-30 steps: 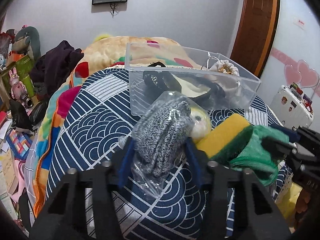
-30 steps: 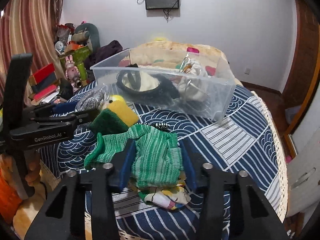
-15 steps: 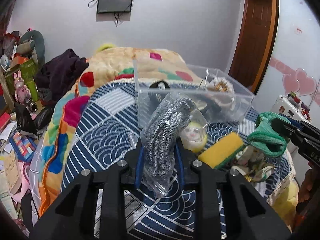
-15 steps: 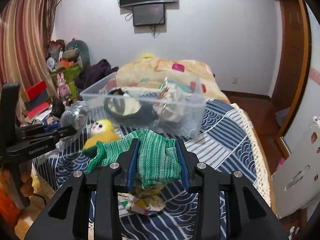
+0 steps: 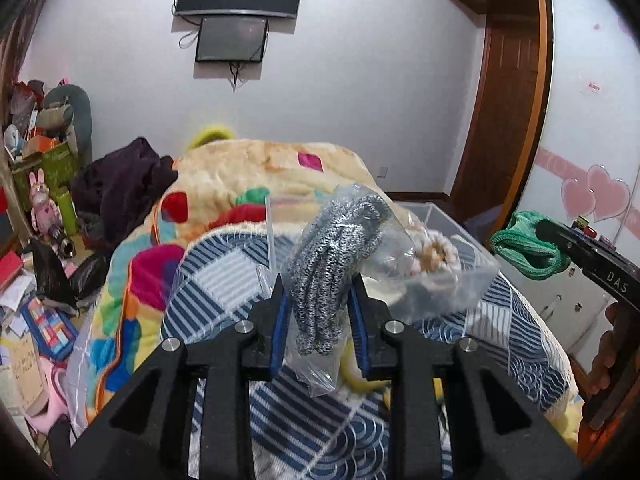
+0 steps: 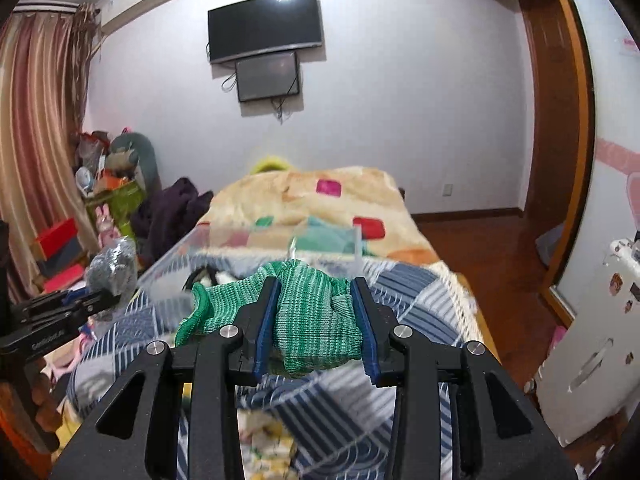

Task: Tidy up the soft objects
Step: 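Drop the scrubber and green glove into the clear box, opening both tools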

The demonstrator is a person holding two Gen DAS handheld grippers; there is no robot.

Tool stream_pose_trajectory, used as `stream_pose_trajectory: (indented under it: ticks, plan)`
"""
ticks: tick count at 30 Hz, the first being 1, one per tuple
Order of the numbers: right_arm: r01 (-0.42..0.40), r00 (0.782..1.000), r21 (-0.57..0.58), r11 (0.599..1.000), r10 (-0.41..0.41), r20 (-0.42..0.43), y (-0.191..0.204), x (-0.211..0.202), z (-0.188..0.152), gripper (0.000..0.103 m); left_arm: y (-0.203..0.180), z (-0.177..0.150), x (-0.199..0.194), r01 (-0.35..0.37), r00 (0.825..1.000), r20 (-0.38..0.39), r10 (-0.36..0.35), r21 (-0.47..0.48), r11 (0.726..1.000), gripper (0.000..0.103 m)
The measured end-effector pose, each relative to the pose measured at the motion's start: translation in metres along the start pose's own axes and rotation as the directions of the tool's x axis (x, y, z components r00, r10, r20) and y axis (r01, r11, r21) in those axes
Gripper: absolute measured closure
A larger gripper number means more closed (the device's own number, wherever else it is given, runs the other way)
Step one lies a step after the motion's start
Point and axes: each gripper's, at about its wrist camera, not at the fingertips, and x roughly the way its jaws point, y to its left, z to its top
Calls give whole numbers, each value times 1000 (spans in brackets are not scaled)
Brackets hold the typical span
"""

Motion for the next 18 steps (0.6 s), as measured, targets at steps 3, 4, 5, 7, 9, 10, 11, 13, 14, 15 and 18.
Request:
stream_pose_trajectory:
  ticks: [3,4,5,7,9,10,11,13,14,15,18]
  plan:
    - [4,1000,0,1000,-4,18,2,9,9,70,0,10,9,-6,1000,7,6,8,1000,75]
    - [3,1000,-1,1000,-3,19,3,13,11,70,0,14,13,-3,1000,4,3,10,1000,75]
    - [1,1000,-6,1000,-1,16,5,15,12,70,0,17,18,0,1000,1,0,12,1000,75]
    - [2,1000,-23,1000,-1,8,9,24,14,70,-2,21,25,4,1000,-8,-4,19,1000,75]
    - [-2,1000,-41,999,2,-10,16,34,14,70,-4,23,32,5,1000,-18,-5,25,1000,75]
    - [-6,1000,-47,999,5,-18,18,38,14,70,-5,25,38,5,1000,-26,-5,29,1000,75]
    - [-8,1000,-53,999,7,-25,19,42,14,70,-5,25,43,9,999,-34,-8,32,999,75]
    - [-14,999,-70,997,11,-44,24,51,14,70,-7,27,55,12,998,-55,-10,38,999,75]
    - [-17,998,-78,997,13,-54,26,55,14,70,-8,26,58,11,998,-62,-9,39,999,75]
    - [-18,998,-88,996,12,-64,29,60,14,70,-8,27,63,11,997,-72,-8,42,999,75]
    - [-22,995,-110,994,12,-94,34,72,14,70,-11,26,76,6,995,-95,0,60,998,75]
